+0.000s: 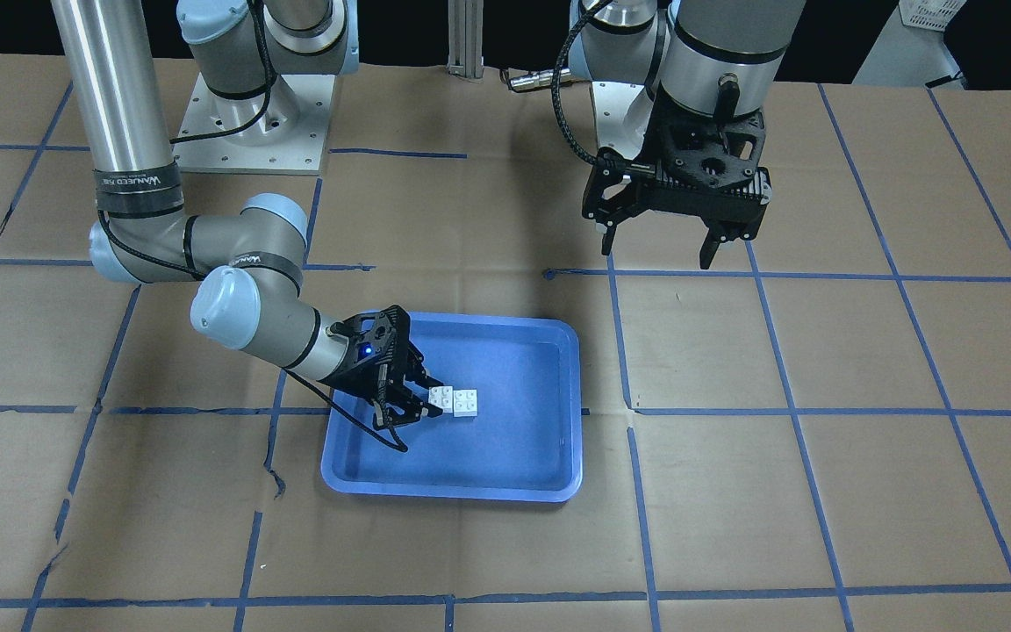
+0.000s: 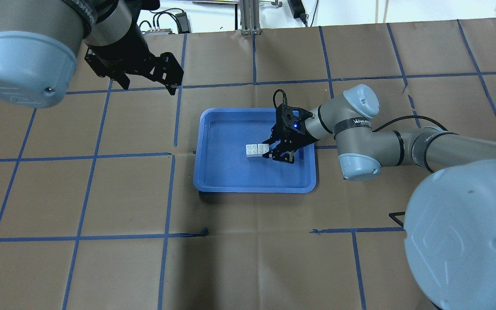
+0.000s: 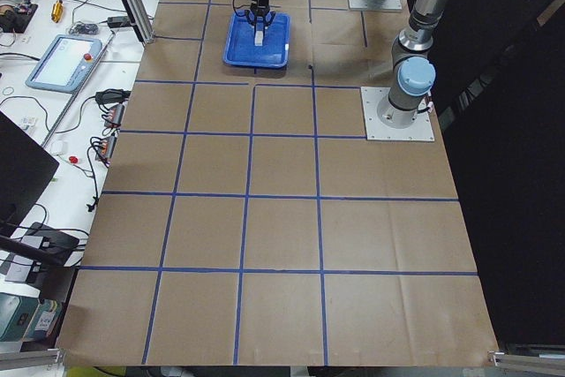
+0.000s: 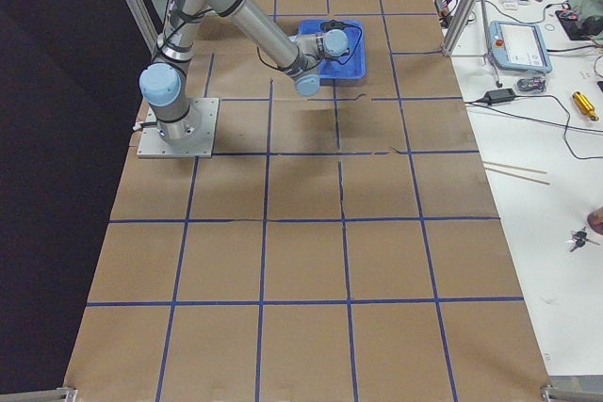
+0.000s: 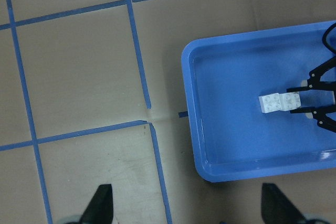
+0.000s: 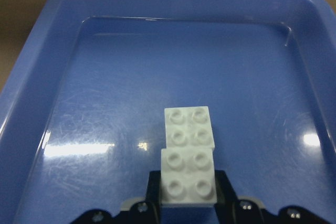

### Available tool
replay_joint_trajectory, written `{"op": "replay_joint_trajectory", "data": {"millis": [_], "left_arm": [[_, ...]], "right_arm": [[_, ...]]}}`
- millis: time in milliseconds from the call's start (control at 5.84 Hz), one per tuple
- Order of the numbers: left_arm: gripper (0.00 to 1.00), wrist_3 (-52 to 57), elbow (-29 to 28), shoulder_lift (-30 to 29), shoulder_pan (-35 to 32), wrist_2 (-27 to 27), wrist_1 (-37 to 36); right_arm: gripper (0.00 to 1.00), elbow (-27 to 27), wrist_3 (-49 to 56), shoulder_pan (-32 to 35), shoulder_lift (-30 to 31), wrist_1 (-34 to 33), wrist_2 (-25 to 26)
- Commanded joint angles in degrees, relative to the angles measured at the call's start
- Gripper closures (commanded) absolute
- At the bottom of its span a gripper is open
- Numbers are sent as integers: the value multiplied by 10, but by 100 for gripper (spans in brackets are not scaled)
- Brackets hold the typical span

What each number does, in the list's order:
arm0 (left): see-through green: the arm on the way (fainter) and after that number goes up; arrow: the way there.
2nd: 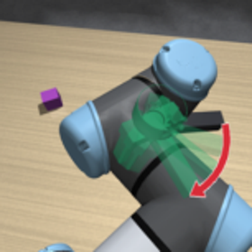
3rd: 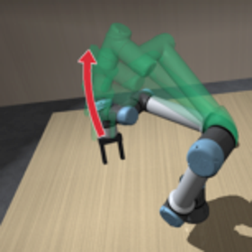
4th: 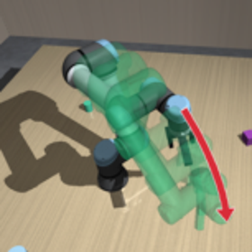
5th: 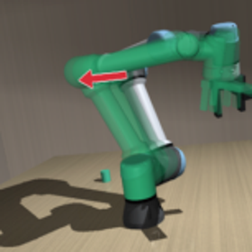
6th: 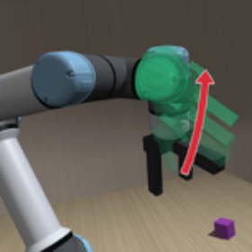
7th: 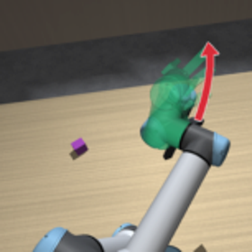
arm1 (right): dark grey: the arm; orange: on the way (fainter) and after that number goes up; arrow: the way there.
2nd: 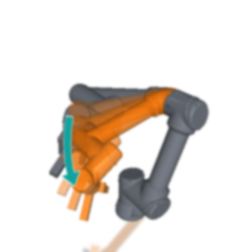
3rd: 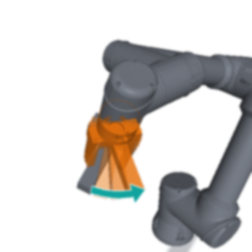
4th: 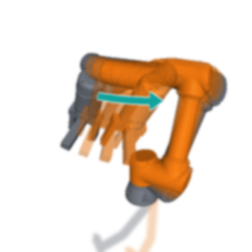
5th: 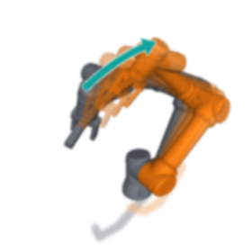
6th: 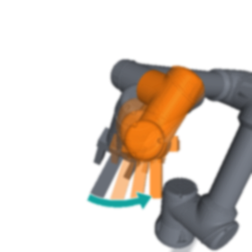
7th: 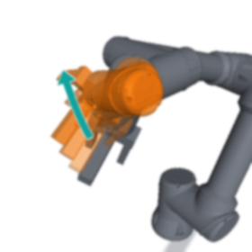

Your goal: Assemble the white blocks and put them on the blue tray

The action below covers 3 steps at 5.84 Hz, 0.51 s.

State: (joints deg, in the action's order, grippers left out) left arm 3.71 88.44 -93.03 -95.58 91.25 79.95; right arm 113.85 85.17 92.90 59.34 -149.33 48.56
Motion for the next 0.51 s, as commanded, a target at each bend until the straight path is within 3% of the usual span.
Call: {"op": "replay_joint_trajectory", "data": {"millis": [0, 342], "left_arm": [[1, 1, 1, 0, 18, -4, -12], [1, 1, 1, -1, 17, 0, -12]], "right_arm": [[77, 0, 0, 0, -5, 0, -1], [77, -1, 0, 0, -4, 0, -6]]}}
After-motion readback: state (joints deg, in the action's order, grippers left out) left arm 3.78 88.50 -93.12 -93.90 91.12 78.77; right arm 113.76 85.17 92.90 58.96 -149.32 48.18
